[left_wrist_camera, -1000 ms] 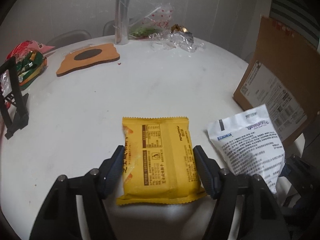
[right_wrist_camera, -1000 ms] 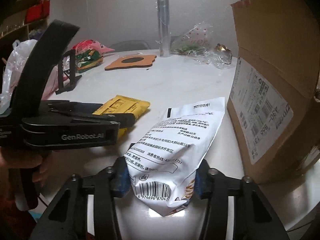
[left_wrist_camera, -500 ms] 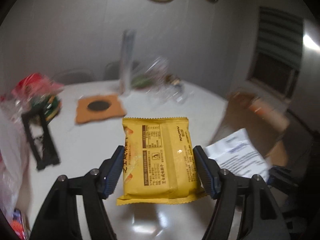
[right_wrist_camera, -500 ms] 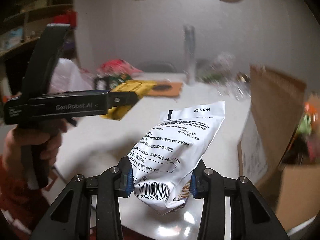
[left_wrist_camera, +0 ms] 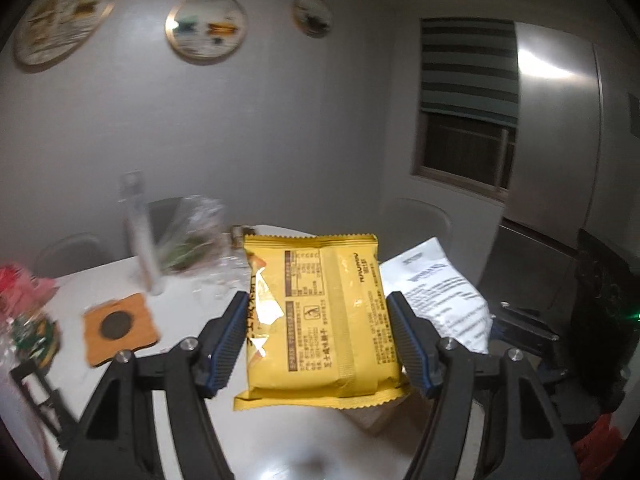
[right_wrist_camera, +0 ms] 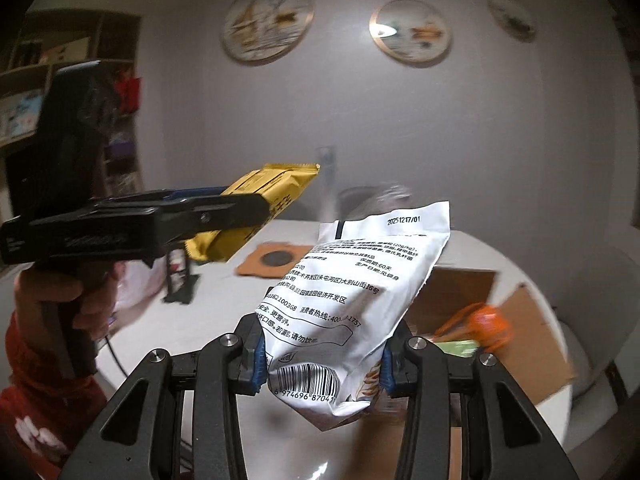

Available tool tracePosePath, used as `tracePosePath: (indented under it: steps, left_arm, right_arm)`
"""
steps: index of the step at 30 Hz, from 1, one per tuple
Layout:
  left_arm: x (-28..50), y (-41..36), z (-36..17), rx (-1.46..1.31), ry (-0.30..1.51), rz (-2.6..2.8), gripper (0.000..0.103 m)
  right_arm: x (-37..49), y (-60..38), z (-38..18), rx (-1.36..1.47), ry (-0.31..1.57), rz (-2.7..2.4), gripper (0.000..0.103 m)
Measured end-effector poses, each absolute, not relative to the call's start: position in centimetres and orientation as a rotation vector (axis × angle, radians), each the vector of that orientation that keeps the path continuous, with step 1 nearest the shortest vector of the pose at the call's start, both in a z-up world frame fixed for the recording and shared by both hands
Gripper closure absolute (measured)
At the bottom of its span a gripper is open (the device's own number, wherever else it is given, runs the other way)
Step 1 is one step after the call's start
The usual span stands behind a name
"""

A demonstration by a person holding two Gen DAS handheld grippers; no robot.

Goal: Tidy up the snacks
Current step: 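Lower both packs into the cardboard box and open both tools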

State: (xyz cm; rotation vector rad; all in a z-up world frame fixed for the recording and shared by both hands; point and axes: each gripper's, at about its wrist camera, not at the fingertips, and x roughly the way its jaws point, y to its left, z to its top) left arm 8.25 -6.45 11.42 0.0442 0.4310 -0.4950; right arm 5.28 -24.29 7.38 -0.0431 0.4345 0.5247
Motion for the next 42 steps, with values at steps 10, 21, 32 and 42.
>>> tracePosePath:
  steps: [10, 21, 32, 42]
  left_arm:
    - [12.8, -14.9, 8.8, 0.110, 0.555, -0.568, 0.037]
    - [17.6, -18.2, 4.6, 0.111, 0.696, -0.556, 0.037]
    - [18.3, -18.8, 3.3, 0.151, 0.691, -0.518, 0.025]
    - [17.3, -18.4, 4.0, 0.138, 0.656, -0.526, 0.011]
  right_arm:
    - [10.7, -29.0, 4.5, -0.046, 0.559, 0.426, 0.066]
    - [15.2, -29.5, 1.3, -0.125, 0.664, 0.444, 0.065]
    - [15.4, -28.1, -0.5, -0.227, 0.680, 0.483, 0.042]
    - [13.8, -28.8, 1.5, -0.244, 0.615, 0.436, 0.029]
